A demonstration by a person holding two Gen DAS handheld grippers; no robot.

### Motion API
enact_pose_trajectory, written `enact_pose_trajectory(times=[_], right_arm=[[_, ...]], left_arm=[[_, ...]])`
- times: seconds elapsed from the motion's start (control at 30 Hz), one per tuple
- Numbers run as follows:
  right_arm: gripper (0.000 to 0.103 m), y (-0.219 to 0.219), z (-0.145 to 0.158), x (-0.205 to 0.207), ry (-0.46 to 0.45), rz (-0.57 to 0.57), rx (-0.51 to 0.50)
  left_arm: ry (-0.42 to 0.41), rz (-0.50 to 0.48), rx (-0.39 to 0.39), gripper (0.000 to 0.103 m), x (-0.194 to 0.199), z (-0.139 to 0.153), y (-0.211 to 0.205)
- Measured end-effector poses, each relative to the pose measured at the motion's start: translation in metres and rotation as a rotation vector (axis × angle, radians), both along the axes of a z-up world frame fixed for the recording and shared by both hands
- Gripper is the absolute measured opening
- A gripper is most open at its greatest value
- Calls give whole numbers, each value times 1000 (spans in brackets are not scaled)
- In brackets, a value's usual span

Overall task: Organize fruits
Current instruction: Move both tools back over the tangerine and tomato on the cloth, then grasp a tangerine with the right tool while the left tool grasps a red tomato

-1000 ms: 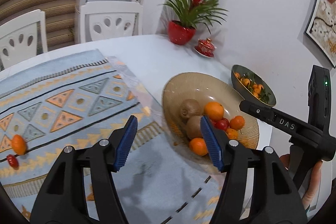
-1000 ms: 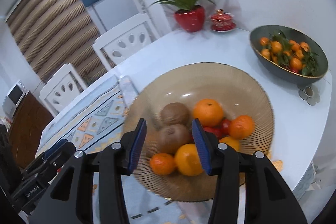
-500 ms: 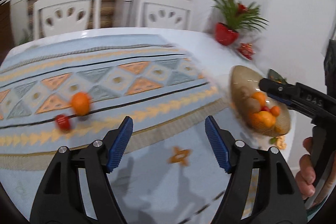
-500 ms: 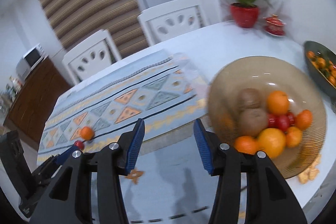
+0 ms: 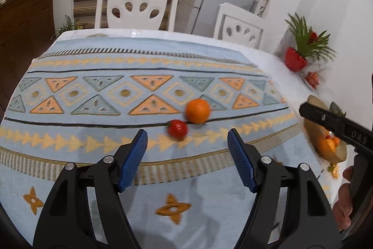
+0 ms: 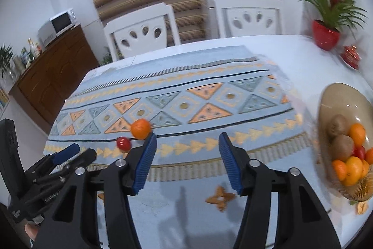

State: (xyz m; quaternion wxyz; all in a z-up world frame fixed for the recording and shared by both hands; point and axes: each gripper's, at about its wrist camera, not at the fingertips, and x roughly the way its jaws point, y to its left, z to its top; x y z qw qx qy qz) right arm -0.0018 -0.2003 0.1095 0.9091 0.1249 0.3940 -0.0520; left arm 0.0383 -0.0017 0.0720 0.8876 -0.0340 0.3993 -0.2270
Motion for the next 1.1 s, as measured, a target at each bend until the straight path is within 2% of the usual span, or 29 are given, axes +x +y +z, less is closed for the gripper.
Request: enact_pose_trajectory(times=[0.1, 0.2, 0.27, 0.33, 0.5, 0.73, 0.9, 1.0, 1.1], right_arm=[[56, 15, -12, 17, 30, 33, -5], [56, 29, -23, 35, 52, 63, -33], [56, 34, -29, 46, 63, 75, -36], [56, 34, -39, 58, 74, 93, 15], [55, 37, -58, 84, 73, 128, 90], [55, 48, -82, 103, 36, 174, 98], [56, 48, -87, 102, 13, 192, 106], [56, 53, -87, 101, 15, 212, 94], [56, 58, -88, 101, 20, 222, 80]], left_arm=[[39, -8, 48, 71, 7, -14, 1], [147, -64, 100, 70, 19, -30, -10], [135, -82, 137, 70, 21, -32, -19], [123, -89, 153, 70, 25, -35, -25], [151, -81, 90, 70, 45, -54, -31], [99, -86, 95, 71, 48, -61, -37], [89, -60, 85, 70, 51, -62, -34], [76, -52, 112, 68, 52, -62, -38], [67, -41, 123, 61, 52, -63, -40]])
